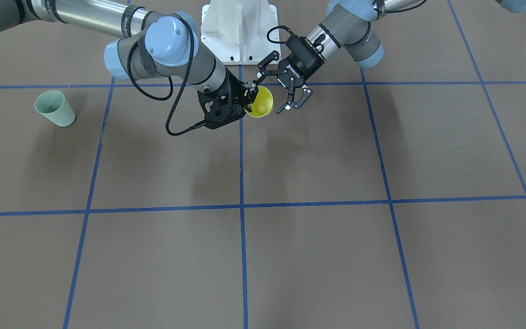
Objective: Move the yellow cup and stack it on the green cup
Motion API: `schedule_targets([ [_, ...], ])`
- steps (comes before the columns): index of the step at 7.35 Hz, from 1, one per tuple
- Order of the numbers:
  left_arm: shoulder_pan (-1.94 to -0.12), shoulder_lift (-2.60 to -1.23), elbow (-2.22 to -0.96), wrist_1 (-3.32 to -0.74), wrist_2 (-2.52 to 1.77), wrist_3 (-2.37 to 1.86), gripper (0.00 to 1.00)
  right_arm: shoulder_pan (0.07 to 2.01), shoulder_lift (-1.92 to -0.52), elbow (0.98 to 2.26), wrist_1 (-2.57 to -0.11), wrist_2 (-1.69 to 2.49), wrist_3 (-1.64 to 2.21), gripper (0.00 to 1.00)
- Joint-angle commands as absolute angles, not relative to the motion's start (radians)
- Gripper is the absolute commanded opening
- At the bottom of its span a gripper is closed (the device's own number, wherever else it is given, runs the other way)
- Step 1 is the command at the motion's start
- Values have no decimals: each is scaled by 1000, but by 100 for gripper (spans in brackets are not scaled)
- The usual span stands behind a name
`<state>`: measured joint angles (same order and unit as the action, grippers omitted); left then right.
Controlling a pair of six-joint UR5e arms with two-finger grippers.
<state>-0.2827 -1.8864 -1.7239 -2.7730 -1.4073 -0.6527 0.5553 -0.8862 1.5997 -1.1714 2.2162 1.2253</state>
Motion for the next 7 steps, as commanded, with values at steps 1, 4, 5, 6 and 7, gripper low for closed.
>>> schedule_targets([
  [1, -287, -1879, -1726, -2770, -1401, -657, 100, 583, -943, 1640, -1172, 2104, 1224, 0],
  [4, -310, -1795, -1855, -2601, -1402, -657, 100, 670, -1084, 1736, -1183, 1870, 1157, 0],
  [5, -358, -1725, -1926, -2517, -1411, -655, 100, 704, -1098, 1761, -1184, 1833, 1069, 0],
  [6, -421, -1703, -1945, -2440, -1414, -655, 100, 754, -1150, 1840, -1260, 1830, 1051, 0],
  [7, -539, -1700, -1937, -2360, -1492, -655, 100, 794, -1166, 1924, -1393, 1832, 969, 0],
])
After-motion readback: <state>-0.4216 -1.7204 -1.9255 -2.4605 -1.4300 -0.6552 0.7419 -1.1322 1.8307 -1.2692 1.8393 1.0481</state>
